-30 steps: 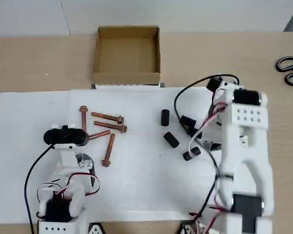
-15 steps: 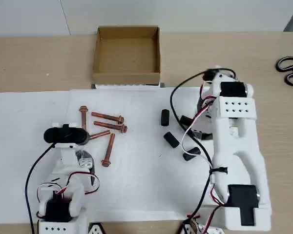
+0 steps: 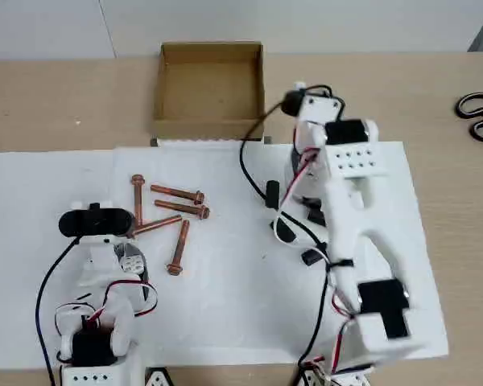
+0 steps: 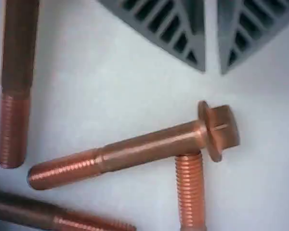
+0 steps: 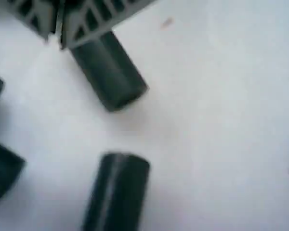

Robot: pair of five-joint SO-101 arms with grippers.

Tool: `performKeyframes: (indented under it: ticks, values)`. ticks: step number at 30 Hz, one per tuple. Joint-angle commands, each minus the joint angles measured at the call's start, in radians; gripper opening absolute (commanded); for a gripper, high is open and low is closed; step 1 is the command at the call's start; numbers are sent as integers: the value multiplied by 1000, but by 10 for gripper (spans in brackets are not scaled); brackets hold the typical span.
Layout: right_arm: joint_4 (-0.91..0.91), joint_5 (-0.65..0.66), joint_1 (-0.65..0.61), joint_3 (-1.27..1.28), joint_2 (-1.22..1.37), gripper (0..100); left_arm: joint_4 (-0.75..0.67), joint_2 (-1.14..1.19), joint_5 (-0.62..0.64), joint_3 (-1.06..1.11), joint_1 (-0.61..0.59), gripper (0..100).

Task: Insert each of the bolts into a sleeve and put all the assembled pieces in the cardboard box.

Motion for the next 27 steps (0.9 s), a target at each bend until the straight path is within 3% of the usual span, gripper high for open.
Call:
performKeyframes:
  ticks: [1, 8, 21, 27]
  values:
    - [82, -54, -44, -210, 110, 4, -25, -12, -3, -16, -3, 5]
    - [180, -110, -96, -471, 317, 4, -26, -12, -3, -16, -3, 5]
    - [170, -103, -142, -500, 412, 6, -26, -12, -3, -16, -3, 5]
    - [156, -103, -142, -500, 423, 151, -26, -12, -2, -16, -5, 5]
